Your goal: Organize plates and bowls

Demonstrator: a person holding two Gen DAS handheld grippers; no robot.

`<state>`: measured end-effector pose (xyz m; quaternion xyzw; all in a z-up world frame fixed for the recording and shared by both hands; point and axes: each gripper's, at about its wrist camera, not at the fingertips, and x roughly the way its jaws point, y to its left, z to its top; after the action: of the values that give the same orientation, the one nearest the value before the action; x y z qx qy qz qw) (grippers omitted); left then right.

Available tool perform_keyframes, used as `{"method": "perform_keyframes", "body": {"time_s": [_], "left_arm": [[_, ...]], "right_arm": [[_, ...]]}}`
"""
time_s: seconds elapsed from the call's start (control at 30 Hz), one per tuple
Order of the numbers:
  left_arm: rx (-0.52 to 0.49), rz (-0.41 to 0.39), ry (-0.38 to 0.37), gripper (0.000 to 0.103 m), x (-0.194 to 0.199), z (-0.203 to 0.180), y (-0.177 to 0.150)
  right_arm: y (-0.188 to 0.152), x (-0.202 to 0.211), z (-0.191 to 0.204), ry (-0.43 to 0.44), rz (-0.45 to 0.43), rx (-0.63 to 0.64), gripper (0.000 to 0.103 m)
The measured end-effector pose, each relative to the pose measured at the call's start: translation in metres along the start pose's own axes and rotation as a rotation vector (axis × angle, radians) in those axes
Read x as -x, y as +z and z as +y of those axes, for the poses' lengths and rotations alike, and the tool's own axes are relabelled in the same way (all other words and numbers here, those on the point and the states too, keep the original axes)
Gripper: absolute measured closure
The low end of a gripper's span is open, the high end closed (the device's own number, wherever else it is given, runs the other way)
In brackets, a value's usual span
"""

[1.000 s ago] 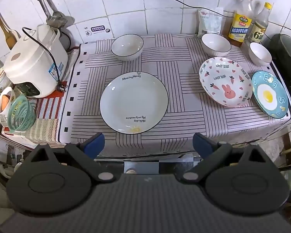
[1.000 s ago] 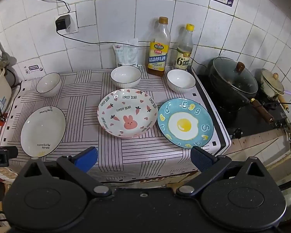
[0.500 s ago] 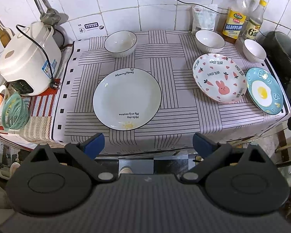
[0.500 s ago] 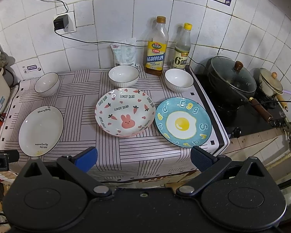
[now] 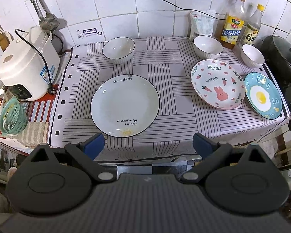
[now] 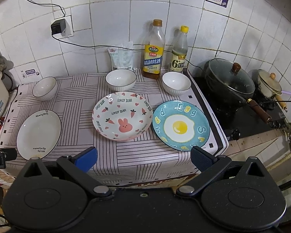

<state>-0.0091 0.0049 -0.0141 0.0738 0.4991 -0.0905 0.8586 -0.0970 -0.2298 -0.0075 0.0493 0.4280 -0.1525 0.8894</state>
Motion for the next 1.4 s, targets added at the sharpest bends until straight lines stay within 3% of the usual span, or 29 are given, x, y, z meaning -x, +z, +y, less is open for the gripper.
{"method": "perform_keyframes", "body": {"time_s": [0.5,0.77,1.1,1.23,1.4], "left_arm": [[-0.001,0.002,0.001,0.004,-0.009,-0.001,0.002],[-0.005,0.003,-0.008,0.004,-0.012,0.0,0.004],[-0.007,-0.095,-0.028,0.004,-0.012,0.028,0.015],[-0.034,-0.109,0.057,0.005,-0.031,0.053,0.022],[-0.035,-0.065,0.058,0.006,-0.07,0.094,0.029]], "right_arm": [[0.0,-0.012,-0.01,-0.023,-0.008,-0.019,0.0],[0.002,-0.015,-0.006,0.011,-0.019,-0.01,0.0],[0.009,-0.014,0.016,0.189,-0.225,0.061,0.0],[0.016,-0.041,0.03,0.281,-0.224,0.031,0.0],[0.018,-0.082,0.066,0.366,-0.181,0.084,0.007]]}}
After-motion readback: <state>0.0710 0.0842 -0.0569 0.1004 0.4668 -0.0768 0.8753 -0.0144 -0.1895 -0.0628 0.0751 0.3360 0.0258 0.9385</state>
